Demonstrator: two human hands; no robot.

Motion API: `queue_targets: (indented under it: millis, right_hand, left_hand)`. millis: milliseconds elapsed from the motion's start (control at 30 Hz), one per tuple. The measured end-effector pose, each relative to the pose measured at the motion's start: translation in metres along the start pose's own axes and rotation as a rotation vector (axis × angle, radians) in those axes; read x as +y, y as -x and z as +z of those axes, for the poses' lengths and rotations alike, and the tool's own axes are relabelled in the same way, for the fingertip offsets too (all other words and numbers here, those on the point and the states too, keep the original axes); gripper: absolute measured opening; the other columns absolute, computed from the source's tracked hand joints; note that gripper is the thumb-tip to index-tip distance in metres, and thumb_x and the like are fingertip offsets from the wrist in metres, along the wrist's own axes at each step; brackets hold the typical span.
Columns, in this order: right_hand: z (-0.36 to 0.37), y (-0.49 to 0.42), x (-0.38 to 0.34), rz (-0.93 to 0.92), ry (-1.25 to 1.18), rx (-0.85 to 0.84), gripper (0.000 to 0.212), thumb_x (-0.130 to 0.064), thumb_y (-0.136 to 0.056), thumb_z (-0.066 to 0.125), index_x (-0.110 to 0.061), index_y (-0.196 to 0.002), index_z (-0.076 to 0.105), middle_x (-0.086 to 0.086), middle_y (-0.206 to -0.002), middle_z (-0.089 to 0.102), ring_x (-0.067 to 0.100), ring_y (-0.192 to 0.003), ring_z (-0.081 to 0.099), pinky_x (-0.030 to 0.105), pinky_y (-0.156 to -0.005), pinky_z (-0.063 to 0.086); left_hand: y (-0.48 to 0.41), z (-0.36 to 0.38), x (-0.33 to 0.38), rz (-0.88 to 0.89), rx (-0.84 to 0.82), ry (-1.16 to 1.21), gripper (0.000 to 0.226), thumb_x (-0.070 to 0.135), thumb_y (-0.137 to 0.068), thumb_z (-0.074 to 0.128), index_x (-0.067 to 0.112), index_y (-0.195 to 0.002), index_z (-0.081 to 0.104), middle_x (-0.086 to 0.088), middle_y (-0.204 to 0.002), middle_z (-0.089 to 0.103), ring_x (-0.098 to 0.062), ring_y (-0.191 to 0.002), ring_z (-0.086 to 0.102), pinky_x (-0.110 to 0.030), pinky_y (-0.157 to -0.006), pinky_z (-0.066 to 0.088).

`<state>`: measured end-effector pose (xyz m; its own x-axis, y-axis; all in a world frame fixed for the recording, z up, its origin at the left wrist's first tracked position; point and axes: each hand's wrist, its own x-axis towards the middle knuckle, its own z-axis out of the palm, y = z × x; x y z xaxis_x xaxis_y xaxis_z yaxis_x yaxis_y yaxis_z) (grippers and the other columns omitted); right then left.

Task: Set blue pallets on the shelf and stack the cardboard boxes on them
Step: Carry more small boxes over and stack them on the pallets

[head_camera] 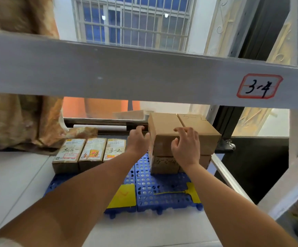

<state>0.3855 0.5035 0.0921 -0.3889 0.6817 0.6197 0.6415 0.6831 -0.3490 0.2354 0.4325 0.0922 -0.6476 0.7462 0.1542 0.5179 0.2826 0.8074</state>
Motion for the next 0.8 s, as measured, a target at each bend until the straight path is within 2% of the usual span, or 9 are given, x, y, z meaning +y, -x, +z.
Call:
queue_targets:
  millis: [133, 233, 300, 533, 633, 800]
  right_hand:
    - [0.008, 0.004, -0.04, 0.001, -0.025, 0.013, 0.023, -0.018, -0.09, 0.052, -0.016, -0.112, 0.058, 0.004, -0.101, 0.064, 0.023, -0.094, 0.059, 0.034, -0.086, 0.039]
    - [0.018, 0.006, -0.076, -0.01, -0.101, -0.036, 0.022, -0.02, -0.093, 0.052, -0.016, -0.113, 0.058, 0.004, -0.104, 0.065, 0.018, -0.09, 0.06, 0.031, -0.078, 0.049]
    - [0.027, 0.008, -0.109, -0.009, -0.19, -0.099, 0.023, -0.019, -0.093, 0.051, -0.017, -0.114, 0.058, 0.004, -0.108, 0.064, 0.018, -0.094, 0.06, 0.035, -0.077, 0.053]
    - [0.072, 0.04, -0.259, -0.107, -0.371, -0.443, 0.032, -0.013, -0.087, 0.054, -0.018, -0.118, 0.059, 0.006, -0.124, 0.058, 0.026, -0.106, 0.059, 0.036, -0.087, 0.049]
    - [0.095, 0.066, -0.329, -0.178, -0.351, -0.586, 0.038, -0.015, -0.086, 0.053, -0.019, -0.124, 0.057, 0.007, -0.13, 0.055, 0.027, -0.111, 0.056, 0.036, -0.088, 0.05]
    - [0.126, 0.114, -0.421, -0.163, -0.394, -0.653, 0.043, -0.016, -0.086, 0.055, -0.019, -0.129, 0.055, 0.008, -0.131, 0.054, 0.026, -0.118, 0.051, 0.032, -0.092, 0.043]
  left_hand:
    - [0.013, -0.038, -0.036, 0.141, 0.017, -0.349, 0.044, 0.02, -0.094, 0.046, 0.016, -0.138, 0.046, -0.01, -0.138, 0.047, -0.027, -0.126, 0.043, -0.039, -0.102, 0.039]
    - [0.021, -0.071, -0.057, 0.177, 0.027, -0.534, 0.044, 0.022, -0.093, 0.046, 0.017, -0.137, 0.049, -0.005, -0.138, 0.049, -0.026, -0.125, 0.044, -0.04, -0.098, 0.043]
    - [0.029, -0.101, -0.073, 0.17, 0.027, -0.621, 0.043, 0.023, -0.092, 0.046, 0.018, -0.135, 0.051, -0.005, -0.137, 0.051, -0.027, -0.124, 0.046, -0.041, -0.096, 0.046]
    - [0.074, -0.227, -0.146, 0.031, 0.085, -0.769, 0.038, 0.024, -0.086, 0.04, 0.019, -0.118, 0.061, -0.007, -0.126, 0.059, -0.03, -0.116, 0.051, -0.039, -0.096, 0.046]
    - [0.097, -0.287, -0.18, -0.071, 0.098, -0.779, 0.041, 0.02, -0.091, 0.036, 0.019, -0.127, 0.056, -0.008, -0.131, 0.054, -0.031, -0.12, 0.047, -0.041, -0.096, 0.044]
    - [0.135, -0.365, -0.24, -0.208, 0.107, -0.812, 0.041, 0.017, -0.092, 0.035, 0.017, -0.13, 0.052, -0.009, -0.137, 0.049, -0.029, -0.126, 0.04, -0.04, -0.098, 0.039]
